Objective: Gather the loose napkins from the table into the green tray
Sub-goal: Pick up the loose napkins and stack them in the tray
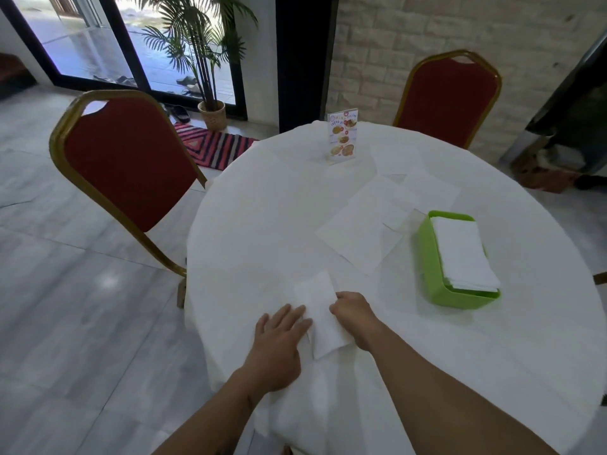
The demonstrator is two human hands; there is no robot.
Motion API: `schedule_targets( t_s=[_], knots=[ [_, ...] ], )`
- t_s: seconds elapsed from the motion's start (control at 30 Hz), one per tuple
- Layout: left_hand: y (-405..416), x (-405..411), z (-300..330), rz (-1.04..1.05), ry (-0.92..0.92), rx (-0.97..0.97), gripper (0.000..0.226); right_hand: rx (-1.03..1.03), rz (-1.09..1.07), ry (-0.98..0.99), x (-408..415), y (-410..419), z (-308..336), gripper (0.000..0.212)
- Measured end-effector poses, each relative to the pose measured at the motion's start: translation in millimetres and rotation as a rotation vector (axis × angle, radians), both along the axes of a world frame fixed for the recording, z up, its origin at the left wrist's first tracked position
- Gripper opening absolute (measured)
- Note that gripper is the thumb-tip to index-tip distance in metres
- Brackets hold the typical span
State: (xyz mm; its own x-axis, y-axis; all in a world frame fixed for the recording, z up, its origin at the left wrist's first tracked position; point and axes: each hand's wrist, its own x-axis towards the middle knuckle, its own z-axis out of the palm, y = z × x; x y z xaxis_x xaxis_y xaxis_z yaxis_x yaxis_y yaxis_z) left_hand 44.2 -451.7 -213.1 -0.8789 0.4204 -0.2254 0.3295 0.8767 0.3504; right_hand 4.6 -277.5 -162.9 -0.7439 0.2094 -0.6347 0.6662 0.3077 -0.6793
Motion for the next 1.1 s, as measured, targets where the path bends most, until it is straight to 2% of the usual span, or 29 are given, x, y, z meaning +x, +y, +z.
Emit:
schedule_targets(
  t_s=[0.07,0.17,0.3,0.43,0.67,0.73,0.83,0.9,1.0,1.1],
  knots=[
    [-0.9,-1.7,0.7,-0.011,-0.003,0.017,0.062,-0.021,-0.036,0.000,-1.6,0.5,-1.9,0.027],
    [0.8,-3.9,3.0,0.026,-0.017,0.079,0.061,0.076,-0.006,0.086,3.2,0.9,-5.6,0.009],
    [7.2,-12.8,8.3,0.163,-0.041,0.283,0.056,0.179,0.072,0.181,6.1,7.1,1.5,0.015],
    [28.6,-27.2,31.4,0.313,-0.074,0.526,0.045,0.261,0.111,0.289,4.3,25.5,23.2,0.011],
    [110.1,-66.6,80.5,0.339,-0.167,0.796,0.046,0.320,-0.028,0.464,-9.8,108.3,89.9,0.016],
    [137.4,-77.2,94.5,0.297,-0.185,0.790,0.046,0.358,-0.094,0.484,-15.4,141.4,103.9,0.013],
    [172.8,-84.3,101.8,0.225,-0.205,0.701,0.045,0.382,-0.175,0.450,-20.1,185.6,109.8,0.020],
    [195.9,-85.8,101.5,0.180,-0.205,0.637,0.046,0.390,-0.195,0.388,-22.8,212.5,103.4,0.015],
    [226.0,-84.2,97.1,0.128,-0.199,0.564,0.047,0.410,-0.216,0.299,-26.4,244.3,89.5,0.029],
    [245.5,-80.9,89.6,0.112,-0.192,0.539,0.047,0.390,-0.230,0.277,-32.6,260.9,77.2,0.029]
  ],
)
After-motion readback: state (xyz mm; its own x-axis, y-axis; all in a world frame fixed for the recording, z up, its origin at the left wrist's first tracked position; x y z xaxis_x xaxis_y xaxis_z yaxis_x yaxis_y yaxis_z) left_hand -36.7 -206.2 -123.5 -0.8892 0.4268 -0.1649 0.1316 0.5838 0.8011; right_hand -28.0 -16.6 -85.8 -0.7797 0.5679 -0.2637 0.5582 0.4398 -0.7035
